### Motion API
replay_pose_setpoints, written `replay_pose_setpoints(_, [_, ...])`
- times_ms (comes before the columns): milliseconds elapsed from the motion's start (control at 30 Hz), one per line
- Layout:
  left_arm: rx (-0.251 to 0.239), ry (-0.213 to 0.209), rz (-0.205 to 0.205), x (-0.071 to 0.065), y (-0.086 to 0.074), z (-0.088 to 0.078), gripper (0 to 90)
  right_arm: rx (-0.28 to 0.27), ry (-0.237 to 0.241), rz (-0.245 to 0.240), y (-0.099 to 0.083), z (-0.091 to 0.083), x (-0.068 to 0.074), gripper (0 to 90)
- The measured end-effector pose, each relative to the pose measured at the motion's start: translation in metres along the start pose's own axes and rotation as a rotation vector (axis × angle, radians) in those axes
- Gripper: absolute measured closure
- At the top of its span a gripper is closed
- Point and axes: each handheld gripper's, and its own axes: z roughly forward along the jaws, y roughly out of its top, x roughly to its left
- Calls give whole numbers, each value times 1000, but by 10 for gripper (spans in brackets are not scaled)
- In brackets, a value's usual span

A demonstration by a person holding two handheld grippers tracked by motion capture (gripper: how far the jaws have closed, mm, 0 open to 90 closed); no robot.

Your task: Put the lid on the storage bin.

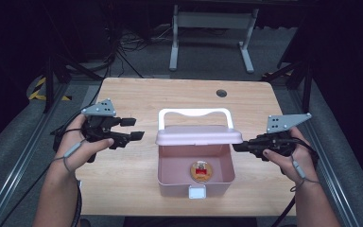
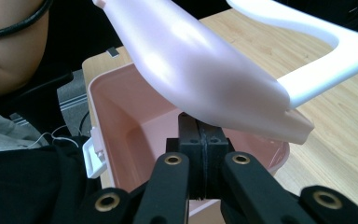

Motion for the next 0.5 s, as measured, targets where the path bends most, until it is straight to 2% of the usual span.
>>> replay_pose_setpoints(133, [-11, 43, 6, 9, -3, 0, 429, 17, 8, 0, 0, 1, 0, 898])
replay_pose_setpoints(267, [-12, 30, 2, 10, -3, 3, 425, 41, 18, 0, 0, 2, 1, 898])
replay_pose_setpoints(500, [-7, 53, 1, 11, -3, 6, 428, 84, 40, -5, -1, 4, 4, 897])
